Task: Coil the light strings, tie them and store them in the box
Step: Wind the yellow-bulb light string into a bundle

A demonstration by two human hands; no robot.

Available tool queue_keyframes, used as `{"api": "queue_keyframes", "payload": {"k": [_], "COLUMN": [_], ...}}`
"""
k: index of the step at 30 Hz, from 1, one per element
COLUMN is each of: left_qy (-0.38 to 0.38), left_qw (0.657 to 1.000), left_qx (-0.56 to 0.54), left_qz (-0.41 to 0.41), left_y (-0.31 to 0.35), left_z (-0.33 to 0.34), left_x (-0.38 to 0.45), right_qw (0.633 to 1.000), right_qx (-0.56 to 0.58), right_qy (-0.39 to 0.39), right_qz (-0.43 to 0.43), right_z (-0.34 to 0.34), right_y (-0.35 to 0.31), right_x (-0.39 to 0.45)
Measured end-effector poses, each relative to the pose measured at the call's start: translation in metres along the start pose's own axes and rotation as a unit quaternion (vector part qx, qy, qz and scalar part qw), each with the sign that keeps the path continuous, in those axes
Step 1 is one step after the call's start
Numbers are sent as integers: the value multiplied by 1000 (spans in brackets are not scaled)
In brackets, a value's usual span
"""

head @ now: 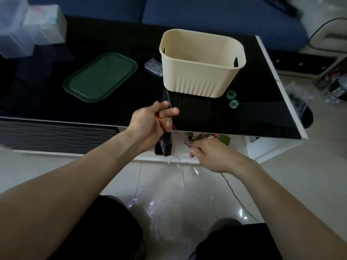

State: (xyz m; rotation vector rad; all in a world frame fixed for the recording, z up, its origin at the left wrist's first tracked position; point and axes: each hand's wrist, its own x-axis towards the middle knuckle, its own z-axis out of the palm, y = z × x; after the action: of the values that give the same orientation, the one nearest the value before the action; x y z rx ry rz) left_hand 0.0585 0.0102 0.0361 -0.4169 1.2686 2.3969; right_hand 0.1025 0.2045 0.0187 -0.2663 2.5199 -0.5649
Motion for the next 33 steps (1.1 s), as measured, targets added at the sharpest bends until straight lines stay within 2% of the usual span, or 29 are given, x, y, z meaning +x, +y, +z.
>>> {"api": "queue_keyframes", "payload": {"k": [5, 9, 13, 17, 19, 21, 24, 29, 33], "left_qy": [-33, -64, -187, -258, -283, -298, -300, -276, -282], "left_qw": [999, 991, 951, 912, 891, 875, 872, 867, 845], "left_qx": [14, 93, 195, 248, 291, 329, 335, 358, 399], "left_qz": [0, -67, -152, -199, -203, -193, -193, -208, -215], "left_y": [0, -3, -8, -11, -13, -17, -17, -17, -18], "left_z": [6, 9, 13, 13, 12, 11, 8, 2, 0], "left_x": [-6, -12, -23, -24, -25, -24, -18, -15, -17], "right_qw": [996, 984, 966, 962, 960, 962, 963, 965, 960], "right_qx": [30, 104, 206, 206, 220, 211, 205, 219, 239], "right_qy": [-11, 9, 50, 103, 103, 110, 126, 51, 44], "right_qz": [-83, -143, -151, -144, -139, -134, -120, -132, -142], "right_z": [5, 1, -10, -12, -13, -14, -15, -23, -27], "right_y": [-17, -26, -22, -13, -9, -5, 0, 12, 16], "right_x": [-4, -12, -17, -14, -14, -12, -7, -4, -6]}}
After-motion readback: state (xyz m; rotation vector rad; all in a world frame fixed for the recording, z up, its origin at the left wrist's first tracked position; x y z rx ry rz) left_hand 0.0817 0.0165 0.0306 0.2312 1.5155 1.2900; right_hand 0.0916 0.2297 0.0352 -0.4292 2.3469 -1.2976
